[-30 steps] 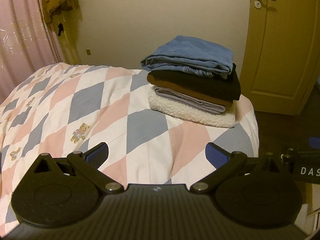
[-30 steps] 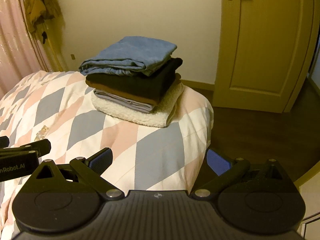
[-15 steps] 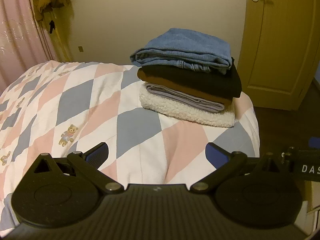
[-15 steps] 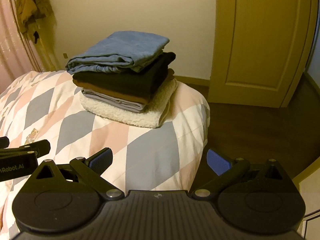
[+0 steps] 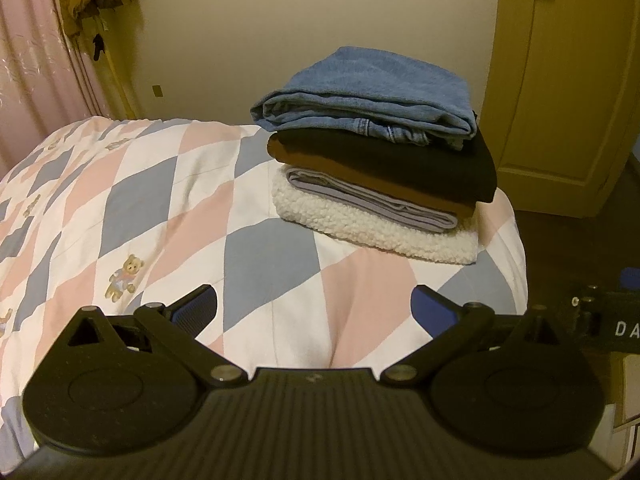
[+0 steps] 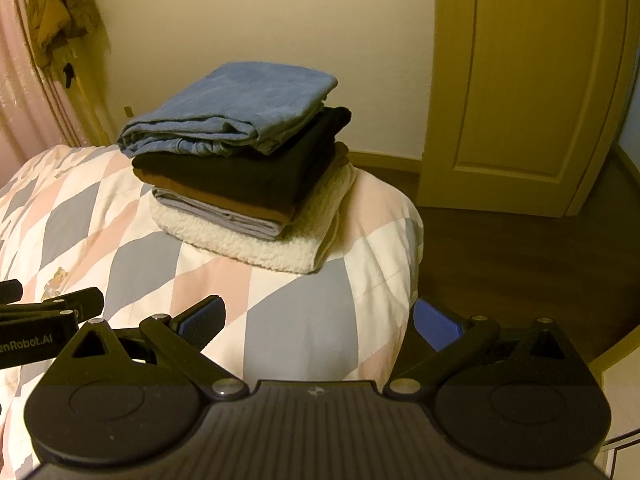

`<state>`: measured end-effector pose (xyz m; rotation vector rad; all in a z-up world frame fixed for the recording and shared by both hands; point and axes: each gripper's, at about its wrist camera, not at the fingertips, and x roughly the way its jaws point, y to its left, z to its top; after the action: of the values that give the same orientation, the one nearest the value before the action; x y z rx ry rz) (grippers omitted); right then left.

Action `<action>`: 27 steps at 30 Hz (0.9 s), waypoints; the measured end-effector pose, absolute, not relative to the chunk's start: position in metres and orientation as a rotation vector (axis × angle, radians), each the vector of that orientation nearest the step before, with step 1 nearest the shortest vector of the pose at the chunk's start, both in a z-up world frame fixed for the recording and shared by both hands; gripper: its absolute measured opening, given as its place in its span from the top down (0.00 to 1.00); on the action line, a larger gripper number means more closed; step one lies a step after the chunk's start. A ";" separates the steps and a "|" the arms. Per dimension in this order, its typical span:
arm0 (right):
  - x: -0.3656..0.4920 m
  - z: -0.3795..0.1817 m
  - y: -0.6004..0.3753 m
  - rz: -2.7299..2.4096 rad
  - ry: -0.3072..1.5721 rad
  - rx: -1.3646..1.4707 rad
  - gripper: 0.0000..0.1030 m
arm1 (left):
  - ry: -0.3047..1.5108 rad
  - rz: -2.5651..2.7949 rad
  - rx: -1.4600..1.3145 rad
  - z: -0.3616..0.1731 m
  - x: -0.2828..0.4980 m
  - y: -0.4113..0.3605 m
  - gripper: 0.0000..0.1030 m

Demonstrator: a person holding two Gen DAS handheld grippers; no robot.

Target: Fold clothes

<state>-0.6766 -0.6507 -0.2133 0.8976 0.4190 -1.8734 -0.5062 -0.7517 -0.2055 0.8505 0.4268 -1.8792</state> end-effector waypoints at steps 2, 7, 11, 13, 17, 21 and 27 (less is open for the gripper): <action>-0.680 -0.215 -0.655 -1.874 0.419 0.898 0.00 | 0.432 -1.877 0.854 -0.207 -0.509 -0.756 0.01; -0.689 -0.218 -0.664 -1.869 0.417 0.901 0.00 | 0.451 -1.875 0.856 -0.211 -0.517 -0.764 0.01; -0.694 -0.221 -0.668 -1.866 0.417 0.903 0.00 | 0.449 -1.873 0.864 -0.214 -0.524 -0.769 0.01; -0.697 -0.222 -0.670 -1.866 0.417 0.905 0.00 | 0.450 -1.872 0.868 -0.216 -0.527 -0.772 0.01; -0.702 -0.223 -0.674 -1.862 0.413 0.908 0.00 | 0.450 -1.868 0.865 -0.216 -0.533 -0.776 0.01; -0.706 -0.222 -0.676 -1.858 0.411 0.898 0.00 | 0.455 -1.867 0.858 -0.214 -0.538 -0.778 0.01; -0.713 -0.215 -0.676 -1.857 0.399 0.884 0.00 | 0.450 -1.860 0.852 -0.205 -0.546 -0.778 0.01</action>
<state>-0.7134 -0.6759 -0.2154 0.8839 0.3992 -1.8567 -0.5455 -0.7778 -0.2051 0.8525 0.4501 -1.8602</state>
